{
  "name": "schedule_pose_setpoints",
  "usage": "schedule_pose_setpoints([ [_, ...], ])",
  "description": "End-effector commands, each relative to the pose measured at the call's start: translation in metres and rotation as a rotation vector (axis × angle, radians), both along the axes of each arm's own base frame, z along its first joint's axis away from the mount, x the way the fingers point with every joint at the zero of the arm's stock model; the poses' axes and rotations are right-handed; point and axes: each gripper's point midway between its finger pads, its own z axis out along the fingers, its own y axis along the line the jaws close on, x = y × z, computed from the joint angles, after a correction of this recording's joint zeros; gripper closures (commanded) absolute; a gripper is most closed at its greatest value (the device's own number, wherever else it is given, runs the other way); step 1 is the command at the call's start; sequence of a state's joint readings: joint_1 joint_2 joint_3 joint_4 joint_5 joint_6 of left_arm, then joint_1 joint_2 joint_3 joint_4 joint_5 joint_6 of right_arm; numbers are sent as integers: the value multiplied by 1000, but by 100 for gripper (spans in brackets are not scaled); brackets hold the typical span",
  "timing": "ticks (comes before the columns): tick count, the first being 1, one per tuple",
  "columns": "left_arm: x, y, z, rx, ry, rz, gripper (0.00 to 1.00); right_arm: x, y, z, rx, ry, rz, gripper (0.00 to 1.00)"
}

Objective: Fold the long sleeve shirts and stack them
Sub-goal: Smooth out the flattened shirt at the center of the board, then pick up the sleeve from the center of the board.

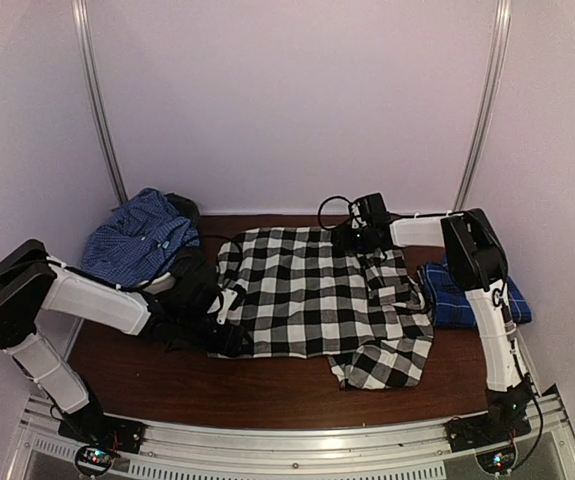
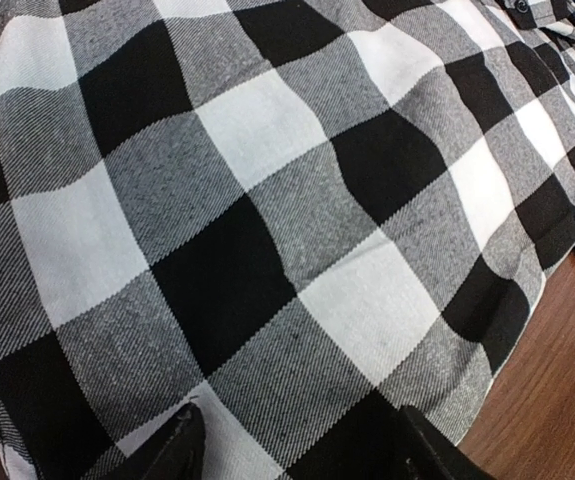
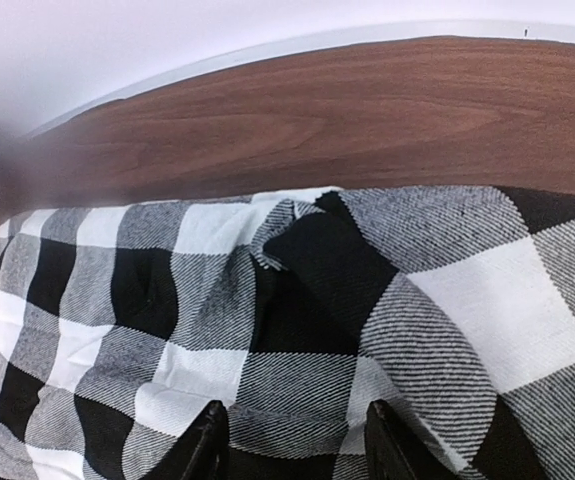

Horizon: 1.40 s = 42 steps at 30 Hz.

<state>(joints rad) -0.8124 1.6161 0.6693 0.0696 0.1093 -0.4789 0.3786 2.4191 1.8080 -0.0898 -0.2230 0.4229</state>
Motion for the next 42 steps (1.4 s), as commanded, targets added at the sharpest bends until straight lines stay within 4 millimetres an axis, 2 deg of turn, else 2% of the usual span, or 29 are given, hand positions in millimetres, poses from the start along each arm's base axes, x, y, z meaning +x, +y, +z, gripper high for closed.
schedule_pose_setpoints([
  [1, -36, 46, -42, 178, 154, 56, 34, 10, -39, -22, -73, 56, -111, 52],
  [3, -35, 43, -36, 164, 141, 53, 34, 11, -43, -17, -66, 48, -110, 52],
  [6, -24, 30, -21, 130, 102, 30, 32, 6, -33, 0, -28, 19, -45, 52],
  [10, 1, -1, 10, 58, 26, -6, 27, -15, -4, 40, 65, -31, 127, 48],
  [13, 18, -21, 34, 3, -26, -23, 23, -40, 4, 73, 45, -72, 195, 41],
  [15, 27, -31, 49, -22, -57, -25, 20, -56, -5, 89, 16, -85, 190, 38],
  [18, 40, -40, 70, -44, -101, -13, 17, -80, -36, 106, -80, -87, 105, 35],
  [24, 62, -49, 108, -76, -170, 44, 9, -131, -108, 89, -324, 19, -66, 34],
  [28, 73, -49, 123, -68, -198, 77, 5, -154, -135, 75, -365, 91, -107, 34],
  [31, 73, -51, 130, -82, -204, 76, 5, -166, -144, 59, -356, 146, -98, 35],
  [36, 70, -51, 126, -85, -185, 72, 5, -181, -145, 37, -332, 213, -71, 39],
  [42, 63, -53, 119, -99, -147, 56, 5, -192, -135, 20, -282, 249, -29, 48],
])
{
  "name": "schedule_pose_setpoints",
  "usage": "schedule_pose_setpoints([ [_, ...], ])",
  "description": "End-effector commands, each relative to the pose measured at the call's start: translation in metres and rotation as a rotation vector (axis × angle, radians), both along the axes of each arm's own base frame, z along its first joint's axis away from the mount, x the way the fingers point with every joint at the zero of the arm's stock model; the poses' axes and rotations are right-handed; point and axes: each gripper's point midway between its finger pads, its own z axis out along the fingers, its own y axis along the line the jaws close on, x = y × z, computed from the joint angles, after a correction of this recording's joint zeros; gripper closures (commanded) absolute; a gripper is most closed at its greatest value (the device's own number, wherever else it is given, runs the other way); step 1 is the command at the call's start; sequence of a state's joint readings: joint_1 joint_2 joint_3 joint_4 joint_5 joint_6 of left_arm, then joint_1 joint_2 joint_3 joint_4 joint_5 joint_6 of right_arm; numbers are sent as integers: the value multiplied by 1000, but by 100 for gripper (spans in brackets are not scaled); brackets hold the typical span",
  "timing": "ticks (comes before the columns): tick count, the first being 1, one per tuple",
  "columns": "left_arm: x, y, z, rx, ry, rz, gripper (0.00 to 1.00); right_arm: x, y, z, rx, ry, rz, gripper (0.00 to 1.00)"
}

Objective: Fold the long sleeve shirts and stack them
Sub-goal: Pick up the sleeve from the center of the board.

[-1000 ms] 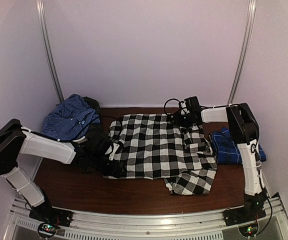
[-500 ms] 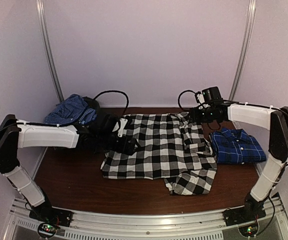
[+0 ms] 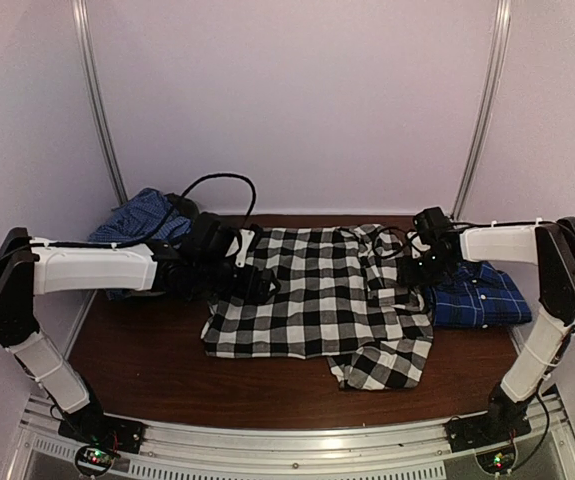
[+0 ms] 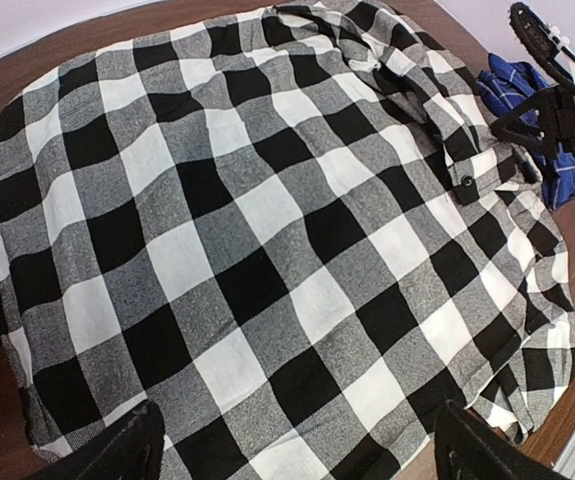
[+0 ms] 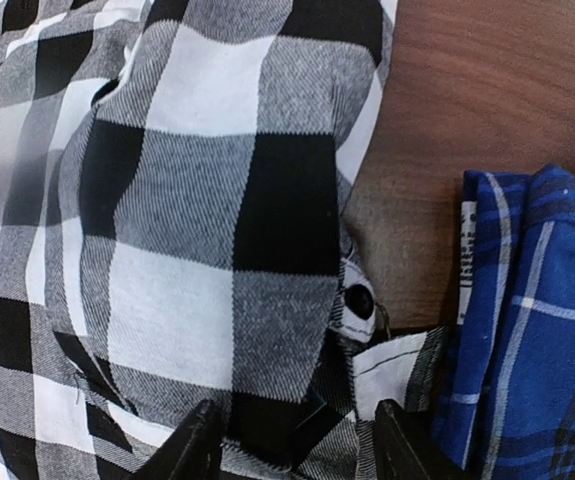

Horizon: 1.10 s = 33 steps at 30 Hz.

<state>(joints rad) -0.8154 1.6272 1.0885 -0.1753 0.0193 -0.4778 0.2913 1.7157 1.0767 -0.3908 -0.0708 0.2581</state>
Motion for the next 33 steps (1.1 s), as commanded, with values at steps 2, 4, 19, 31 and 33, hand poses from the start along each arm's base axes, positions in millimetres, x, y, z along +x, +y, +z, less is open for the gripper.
schedule_pose_setpoints([
  [2, -4, -2, 0, -22, 15, -5, 5, -7, 8, -10, 51, 23, 27, 50],
  [4, -5, -1, -3, -16, 20, -3, 5, -7, 9, -12, 57, 26, 30, 53],
  [19, -6, 3, -20, 18, 47, 9, 5, -8, 16, -2, 91, -20, 54, 59],
  [31, 1, 15, -23, 75, 32, 70, 5, -5, 36, 9, 204, -41, 97, 93],
  [33, 3, 20, -21, 92, 23, 93, 5, 5, 41, 28, 227, -84, 108, 100],
])
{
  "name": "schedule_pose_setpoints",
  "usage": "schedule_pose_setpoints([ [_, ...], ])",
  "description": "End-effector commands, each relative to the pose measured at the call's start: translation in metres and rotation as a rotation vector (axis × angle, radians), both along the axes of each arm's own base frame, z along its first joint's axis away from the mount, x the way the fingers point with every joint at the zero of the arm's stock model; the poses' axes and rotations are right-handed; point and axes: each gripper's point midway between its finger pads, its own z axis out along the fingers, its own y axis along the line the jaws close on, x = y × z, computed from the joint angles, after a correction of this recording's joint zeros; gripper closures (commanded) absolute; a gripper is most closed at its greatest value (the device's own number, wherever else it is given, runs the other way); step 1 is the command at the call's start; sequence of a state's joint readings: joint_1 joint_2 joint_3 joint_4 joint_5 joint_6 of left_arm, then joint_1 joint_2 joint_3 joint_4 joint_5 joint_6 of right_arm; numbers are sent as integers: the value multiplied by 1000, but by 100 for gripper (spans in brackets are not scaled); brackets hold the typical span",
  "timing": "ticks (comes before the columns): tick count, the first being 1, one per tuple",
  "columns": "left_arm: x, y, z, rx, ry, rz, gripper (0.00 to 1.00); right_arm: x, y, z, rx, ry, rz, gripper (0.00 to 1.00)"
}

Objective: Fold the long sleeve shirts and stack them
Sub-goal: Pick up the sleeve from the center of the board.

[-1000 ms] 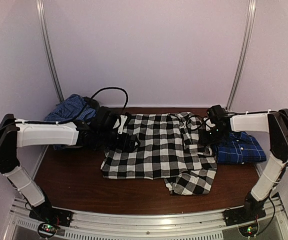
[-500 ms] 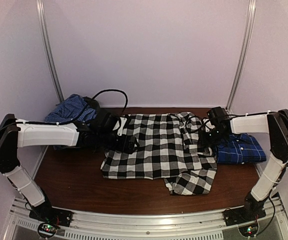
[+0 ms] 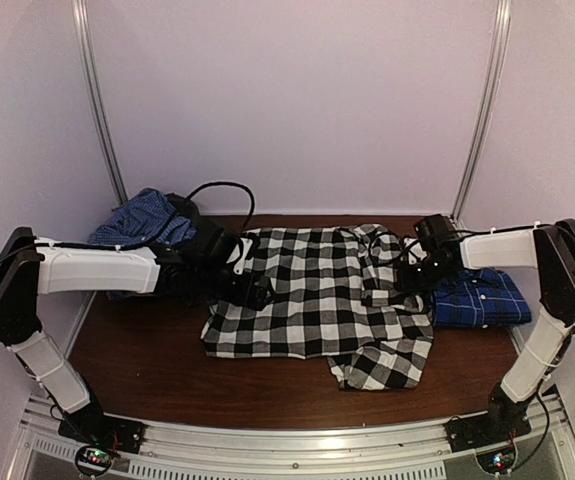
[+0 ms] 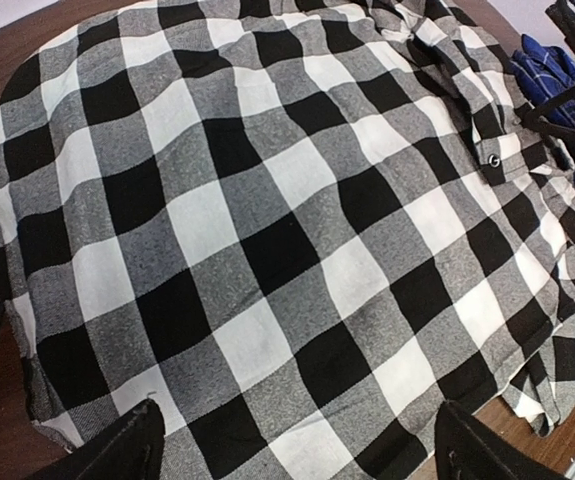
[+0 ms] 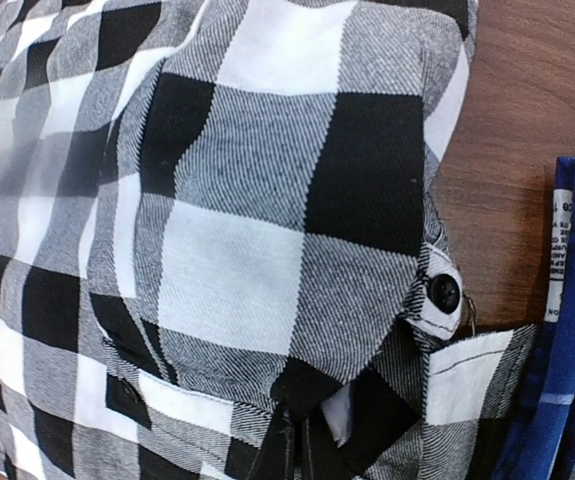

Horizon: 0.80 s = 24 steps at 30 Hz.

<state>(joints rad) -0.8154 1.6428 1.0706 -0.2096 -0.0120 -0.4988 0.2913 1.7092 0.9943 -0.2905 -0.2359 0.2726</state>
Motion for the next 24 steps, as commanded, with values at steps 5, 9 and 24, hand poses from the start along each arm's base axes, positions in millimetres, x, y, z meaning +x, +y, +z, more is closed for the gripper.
schedule_pose_setpoints([
  [5, 9, 13, 8, 47, -42, 75, 4, 67, 27, 137, 132, -321, 27, 100],
  [9, 8, 16, 8, 56, -38, 79, 4, 101, 38, 214, 184, -468, 31, 100],
  [24, 10, 14, 12, 50, -53, 79, 2, 186, 35, 357, 315, -735, 11, 100],
])
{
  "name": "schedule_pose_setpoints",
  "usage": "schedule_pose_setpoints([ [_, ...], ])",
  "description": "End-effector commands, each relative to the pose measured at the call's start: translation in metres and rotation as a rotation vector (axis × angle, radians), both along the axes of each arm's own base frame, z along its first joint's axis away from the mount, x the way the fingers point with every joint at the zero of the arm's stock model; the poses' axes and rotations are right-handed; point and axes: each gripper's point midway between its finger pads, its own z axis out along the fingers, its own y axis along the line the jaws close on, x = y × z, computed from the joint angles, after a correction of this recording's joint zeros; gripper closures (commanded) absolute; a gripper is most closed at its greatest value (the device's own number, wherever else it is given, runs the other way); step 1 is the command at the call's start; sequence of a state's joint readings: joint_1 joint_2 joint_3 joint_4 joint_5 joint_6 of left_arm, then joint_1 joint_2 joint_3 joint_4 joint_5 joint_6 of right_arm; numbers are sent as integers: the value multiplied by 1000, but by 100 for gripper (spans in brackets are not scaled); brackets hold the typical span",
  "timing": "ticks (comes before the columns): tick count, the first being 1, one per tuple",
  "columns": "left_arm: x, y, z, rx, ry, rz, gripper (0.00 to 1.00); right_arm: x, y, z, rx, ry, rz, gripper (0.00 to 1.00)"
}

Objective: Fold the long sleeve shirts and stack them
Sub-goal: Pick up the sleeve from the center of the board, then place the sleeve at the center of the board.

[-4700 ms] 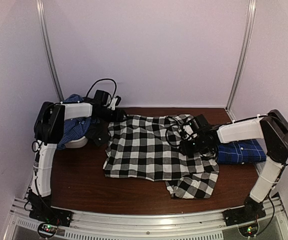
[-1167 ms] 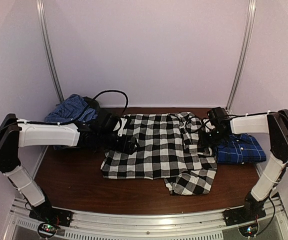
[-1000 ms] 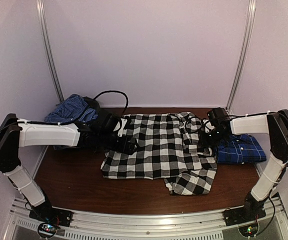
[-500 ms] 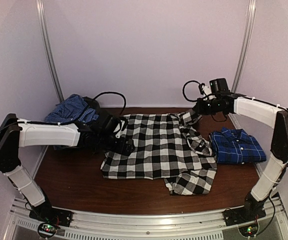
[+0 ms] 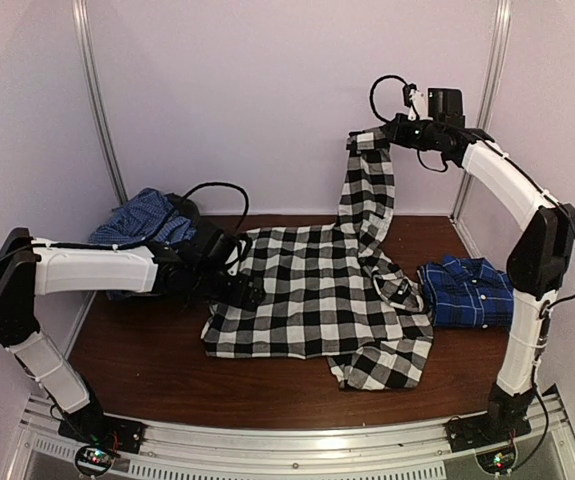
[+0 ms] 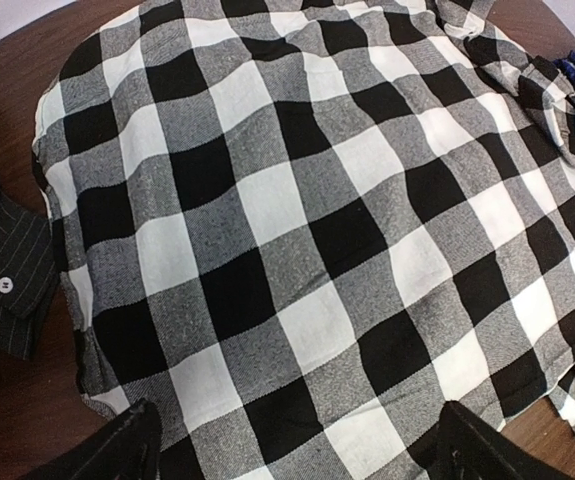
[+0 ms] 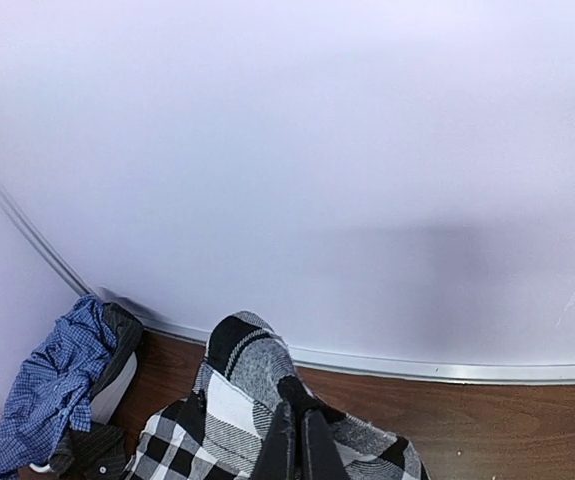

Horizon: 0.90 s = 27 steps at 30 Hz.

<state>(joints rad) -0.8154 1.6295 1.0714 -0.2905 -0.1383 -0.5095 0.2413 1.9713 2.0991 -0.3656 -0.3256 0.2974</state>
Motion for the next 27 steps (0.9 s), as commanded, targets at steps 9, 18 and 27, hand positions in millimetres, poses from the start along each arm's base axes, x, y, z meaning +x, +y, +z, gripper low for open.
schedule_pose_setpoints([
  [9, 7, -17, 8, -43, -18, -30, 2, 21, 15, 17, 137, -18, 83, 100],
  [18, 7, -20, 0, -33, -3, -37, 2, 18, 65, -55, 130, 104, 153, 100],
  [27, 4, -17, -2, -35, 7, -34, 2, -16, 111, -156, 96, 259, 191, 100],
])
